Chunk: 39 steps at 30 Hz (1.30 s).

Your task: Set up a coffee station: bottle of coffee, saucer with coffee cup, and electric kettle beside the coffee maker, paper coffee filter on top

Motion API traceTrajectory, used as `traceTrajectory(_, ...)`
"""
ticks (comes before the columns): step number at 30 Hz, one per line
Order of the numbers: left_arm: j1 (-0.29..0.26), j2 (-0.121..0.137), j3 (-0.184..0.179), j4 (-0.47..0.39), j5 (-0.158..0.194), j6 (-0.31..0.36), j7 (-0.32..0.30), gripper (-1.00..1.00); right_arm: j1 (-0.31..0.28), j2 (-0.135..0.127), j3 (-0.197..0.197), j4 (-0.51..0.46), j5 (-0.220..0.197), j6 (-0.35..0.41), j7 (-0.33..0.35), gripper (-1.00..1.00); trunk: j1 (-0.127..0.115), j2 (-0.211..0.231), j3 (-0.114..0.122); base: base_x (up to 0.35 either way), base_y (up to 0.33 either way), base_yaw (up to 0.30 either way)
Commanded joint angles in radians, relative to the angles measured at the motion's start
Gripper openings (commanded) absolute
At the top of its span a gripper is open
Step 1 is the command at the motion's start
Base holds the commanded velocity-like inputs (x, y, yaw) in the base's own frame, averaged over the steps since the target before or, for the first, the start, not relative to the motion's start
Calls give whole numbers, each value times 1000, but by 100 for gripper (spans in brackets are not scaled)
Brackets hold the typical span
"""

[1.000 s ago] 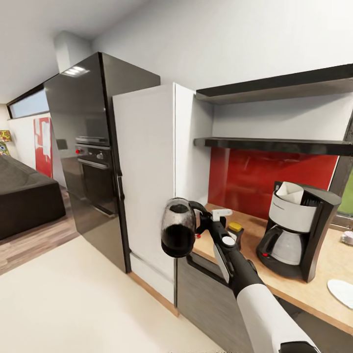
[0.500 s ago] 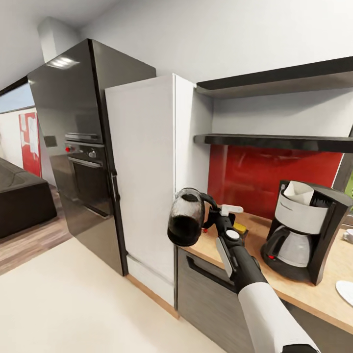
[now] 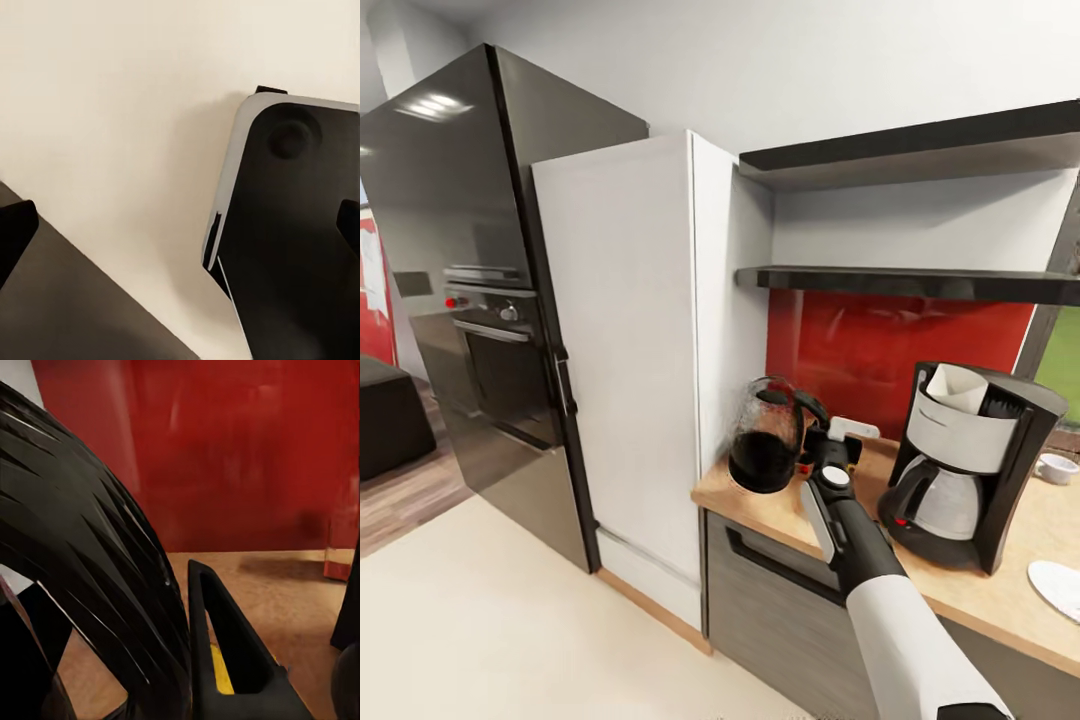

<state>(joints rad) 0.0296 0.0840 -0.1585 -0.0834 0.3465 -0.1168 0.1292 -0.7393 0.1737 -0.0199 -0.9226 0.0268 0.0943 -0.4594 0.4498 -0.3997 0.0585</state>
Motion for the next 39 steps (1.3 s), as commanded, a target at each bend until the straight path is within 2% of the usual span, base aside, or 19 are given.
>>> traceTrajectory(1, 1, 0, -9, -2, 8, 0, 4, 100, 0, 1, -1, -11, 1, 7, -10, -100, 0, -1, -2, 1, 0, -180)
traceTrajectory(10, 1, 0, -9, -2, 8, 1, 4, 100, 0, 1, -2, -36, 1, 7, -22, -100, 0, -1, -14, 94, 83, -181)
traceTrajectory(31, 1, 2, -6, -2, 7, -3, 3, 100, 0, 1, -2, -38, 2, 7, -22, -100, 0, -1, -43, 295, 156, -180)
traceTrajectory(39, 1, 2, -4, -1, 8, -2, 4, 100, 0, 1, -2, -38, 2, 7, -22, -100, 0, -1, -45, 199, 69, -60)
